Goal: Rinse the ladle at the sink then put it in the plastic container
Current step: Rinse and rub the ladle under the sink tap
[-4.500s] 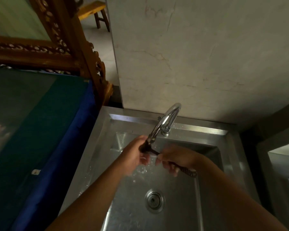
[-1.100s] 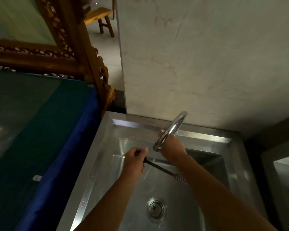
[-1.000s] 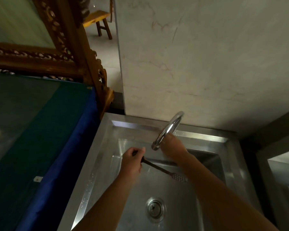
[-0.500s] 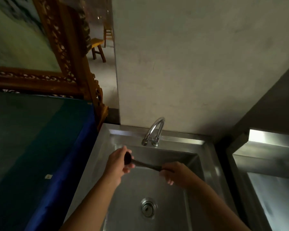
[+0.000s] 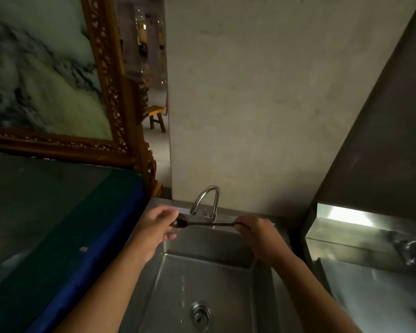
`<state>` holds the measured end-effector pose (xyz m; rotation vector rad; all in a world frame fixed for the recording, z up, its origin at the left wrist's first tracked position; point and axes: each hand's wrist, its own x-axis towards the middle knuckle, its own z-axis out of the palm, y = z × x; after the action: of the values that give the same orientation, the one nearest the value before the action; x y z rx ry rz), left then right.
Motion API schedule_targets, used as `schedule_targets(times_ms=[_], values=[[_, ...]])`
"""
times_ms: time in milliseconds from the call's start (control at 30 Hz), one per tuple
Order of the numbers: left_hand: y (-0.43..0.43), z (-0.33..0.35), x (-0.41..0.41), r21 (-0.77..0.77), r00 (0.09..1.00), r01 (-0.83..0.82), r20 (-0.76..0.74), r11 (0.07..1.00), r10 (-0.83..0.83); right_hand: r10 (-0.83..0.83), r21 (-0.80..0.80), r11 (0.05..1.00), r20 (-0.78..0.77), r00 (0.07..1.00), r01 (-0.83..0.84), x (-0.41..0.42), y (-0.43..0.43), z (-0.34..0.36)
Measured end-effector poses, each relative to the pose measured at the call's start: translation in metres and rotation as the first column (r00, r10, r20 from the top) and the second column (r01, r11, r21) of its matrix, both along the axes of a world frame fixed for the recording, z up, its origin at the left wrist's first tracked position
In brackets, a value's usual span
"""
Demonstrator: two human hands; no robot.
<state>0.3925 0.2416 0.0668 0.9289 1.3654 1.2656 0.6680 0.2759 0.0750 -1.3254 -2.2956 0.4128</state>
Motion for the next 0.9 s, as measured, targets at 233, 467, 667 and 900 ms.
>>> schedule_targets(times_ms=[233, 467, 667, 900], values=[[-0.033, 0.035, 0.007, 0.17, 1.0, -0.013, -0.009, 0.985, 0.015, -0.004, 0.132, 0.991, -0.075, 0.997, 0.014, 0.009, -0.034, 0.032], [-0.046, 0.057, -0.001, 0.277, 1.0, 0.006, -0.004, 0.961, -0.004, -0.022, 0.224, 0.973, -0.124, 0.992, 0.05, 0.004, -0.059, 0.054], [-0.058, 0.045, -0.013, 0.266, 0.992, -0.01, 0.126, 0.964, -0.024, -0.065, 0.189, 0.977, -0.163, 0.985, 0.096, -0.013, -0.084, 0.034], [-0.07, 0.025, -0.024, 0.213, 0.977, -0.022, 0.211, 0.977, -0.024, -0.105, 0.171, 0.976, -0.181, 0.978, 0.137, -0.028, -0.103, 0.019]])
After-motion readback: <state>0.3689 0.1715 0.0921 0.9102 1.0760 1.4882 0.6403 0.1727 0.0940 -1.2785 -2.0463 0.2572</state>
